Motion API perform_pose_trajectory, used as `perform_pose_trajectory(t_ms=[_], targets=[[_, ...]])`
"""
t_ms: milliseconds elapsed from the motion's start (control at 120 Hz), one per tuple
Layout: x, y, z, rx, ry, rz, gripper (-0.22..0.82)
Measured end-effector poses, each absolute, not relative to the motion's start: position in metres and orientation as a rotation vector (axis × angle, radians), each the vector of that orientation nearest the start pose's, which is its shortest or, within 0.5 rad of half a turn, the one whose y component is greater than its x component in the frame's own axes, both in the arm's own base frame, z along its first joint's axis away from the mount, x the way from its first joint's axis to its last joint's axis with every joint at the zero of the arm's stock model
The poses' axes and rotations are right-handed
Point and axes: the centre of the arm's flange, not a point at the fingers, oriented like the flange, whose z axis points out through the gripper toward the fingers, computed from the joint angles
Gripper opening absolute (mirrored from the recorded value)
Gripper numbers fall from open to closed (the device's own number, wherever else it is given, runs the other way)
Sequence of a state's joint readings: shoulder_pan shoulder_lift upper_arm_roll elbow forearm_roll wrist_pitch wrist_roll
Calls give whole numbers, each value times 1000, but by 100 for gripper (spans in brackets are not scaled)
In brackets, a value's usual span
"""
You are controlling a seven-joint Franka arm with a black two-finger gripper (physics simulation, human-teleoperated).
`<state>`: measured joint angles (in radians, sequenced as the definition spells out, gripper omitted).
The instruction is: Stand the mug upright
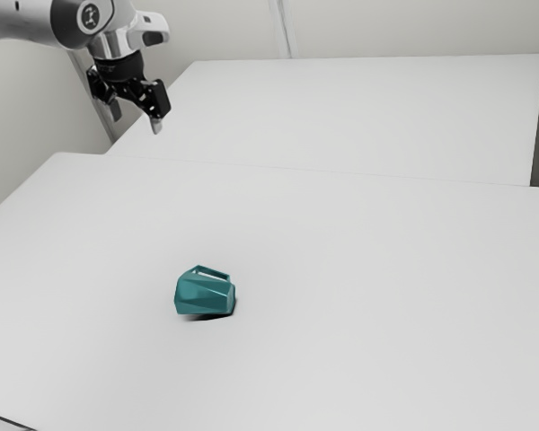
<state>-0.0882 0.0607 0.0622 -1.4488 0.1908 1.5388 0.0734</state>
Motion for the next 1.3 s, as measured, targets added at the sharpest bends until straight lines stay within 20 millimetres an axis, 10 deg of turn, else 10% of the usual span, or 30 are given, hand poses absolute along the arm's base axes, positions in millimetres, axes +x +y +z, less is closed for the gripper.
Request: perform_pose_trajectory(t_ms=[208,333,633,1300], targets=[[571,-9,650,-2987,168,-67,60],[572,15,642,-3137,71,-59,60],[566,110,547,-3435,-296,87,60],[533,137,353,-3617,-555,100,60]])
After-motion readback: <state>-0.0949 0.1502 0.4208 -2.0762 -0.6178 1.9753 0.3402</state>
